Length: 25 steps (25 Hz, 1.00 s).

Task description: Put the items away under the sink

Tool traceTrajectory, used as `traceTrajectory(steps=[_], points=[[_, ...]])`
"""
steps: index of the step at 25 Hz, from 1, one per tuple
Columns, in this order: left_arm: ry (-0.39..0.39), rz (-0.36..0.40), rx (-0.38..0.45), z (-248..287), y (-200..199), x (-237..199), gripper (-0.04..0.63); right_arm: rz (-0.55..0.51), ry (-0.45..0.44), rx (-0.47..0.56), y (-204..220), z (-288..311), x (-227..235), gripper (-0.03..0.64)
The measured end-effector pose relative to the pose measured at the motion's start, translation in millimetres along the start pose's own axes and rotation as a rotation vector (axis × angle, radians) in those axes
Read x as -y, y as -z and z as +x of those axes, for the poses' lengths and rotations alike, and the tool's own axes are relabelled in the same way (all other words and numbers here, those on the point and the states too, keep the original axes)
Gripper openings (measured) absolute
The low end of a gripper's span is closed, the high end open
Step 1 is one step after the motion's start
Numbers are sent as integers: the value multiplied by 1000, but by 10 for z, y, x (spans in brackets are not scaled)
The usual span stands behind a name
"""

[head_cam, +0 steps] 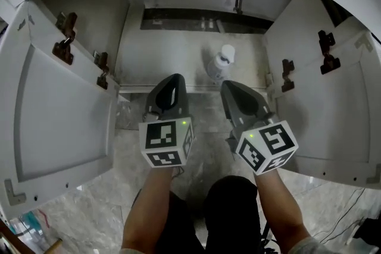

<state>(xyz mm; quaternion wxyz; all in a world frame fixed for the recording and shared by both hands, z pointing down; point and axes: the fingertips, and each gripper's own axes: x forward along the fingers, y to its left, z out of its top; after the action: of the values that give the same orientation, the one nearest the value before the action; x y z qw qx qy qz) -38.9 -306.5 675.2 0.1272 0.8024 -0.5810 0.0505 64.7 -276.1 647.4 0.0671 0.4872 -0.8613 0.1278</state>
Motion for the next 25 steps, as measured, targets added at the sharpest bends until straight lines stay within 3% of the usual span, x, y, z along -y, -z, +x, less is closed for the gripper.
traceTrajectory(steps=[2, 6, 10, 16, 25], points=[[2, -8, -24, -113, 32, 17, 11, 5, -1, -32, -40, -114, -31, 0], [-18, -102, -51, -378, -90, 107, 11, 18, 16, -84, -257, -281, -52, 0], [-4, -17, -125, -714, -501, 380, 11, 35, 38, -139, -668, -505, -200, 0], [14, -51, -163, -1260, -1645, 731, 11, 36, 52, -199, -1648, -1039, -579, 0], [93, -28, -156, -2049, -3281, 1303, 11, -5, 45, -180, -3319, -1775, -866, 0]])
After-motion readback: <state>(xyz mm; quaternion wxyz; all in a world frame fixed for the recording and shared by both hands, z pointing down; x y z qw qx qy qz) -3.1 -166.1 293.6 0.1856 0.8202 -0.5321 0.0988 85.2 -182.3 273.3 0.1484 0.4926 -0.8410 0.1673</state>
